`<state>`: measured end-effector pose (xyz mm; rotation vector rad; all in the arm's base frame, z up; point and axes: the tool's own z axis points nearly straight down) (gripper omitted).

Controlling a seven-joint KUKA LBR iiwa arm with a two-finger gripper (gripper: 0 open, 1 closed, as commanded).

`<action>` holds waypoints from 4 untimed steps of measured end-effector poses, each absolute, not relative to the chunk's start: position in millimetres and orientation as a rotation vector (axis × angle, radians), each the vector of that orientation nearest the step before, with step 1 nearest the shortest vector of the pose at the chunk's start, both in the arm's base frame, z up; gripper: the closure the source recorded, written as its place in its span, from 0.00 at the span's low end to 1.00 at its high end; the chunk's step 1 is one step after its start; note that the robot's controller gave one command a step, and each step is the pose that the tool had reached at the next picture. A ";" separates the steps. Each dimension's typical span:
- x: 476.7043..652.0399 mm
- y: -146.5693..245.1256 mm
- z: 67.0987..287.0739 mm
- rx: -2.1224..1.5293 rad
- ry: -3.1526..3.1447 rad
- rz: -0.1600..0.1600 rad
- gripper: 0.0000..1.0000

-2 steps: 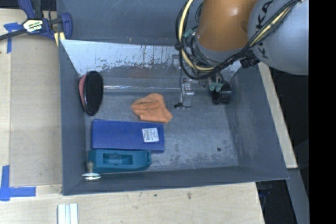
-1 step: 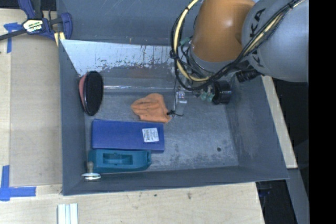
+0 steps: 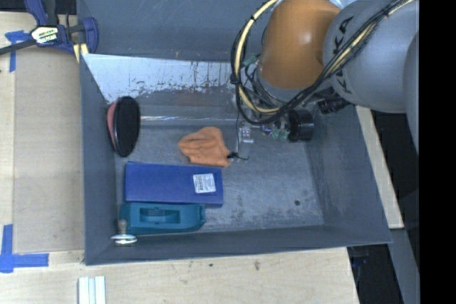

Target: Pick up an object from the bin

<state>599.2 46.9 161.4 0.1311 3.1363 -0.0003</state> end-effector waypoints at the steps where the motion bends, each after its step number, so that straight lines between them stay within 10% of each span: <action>1: 593.4 54.7 123.3 -0.008 3.137 0.000 0.00; 2: 596.7 64.1 73.0 0.067 3.132 0.002 1.00; 3: 596.7 64.1 73.0 0.067 3.132 0.002 1.00; 4: 588.0 61.9 267.8 0.080 3.128 0.003 1.00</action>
Offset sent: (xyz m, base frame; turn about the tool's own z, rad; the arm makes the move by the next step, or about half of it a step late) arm -0.0055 0.0177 -0.0914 -0.0405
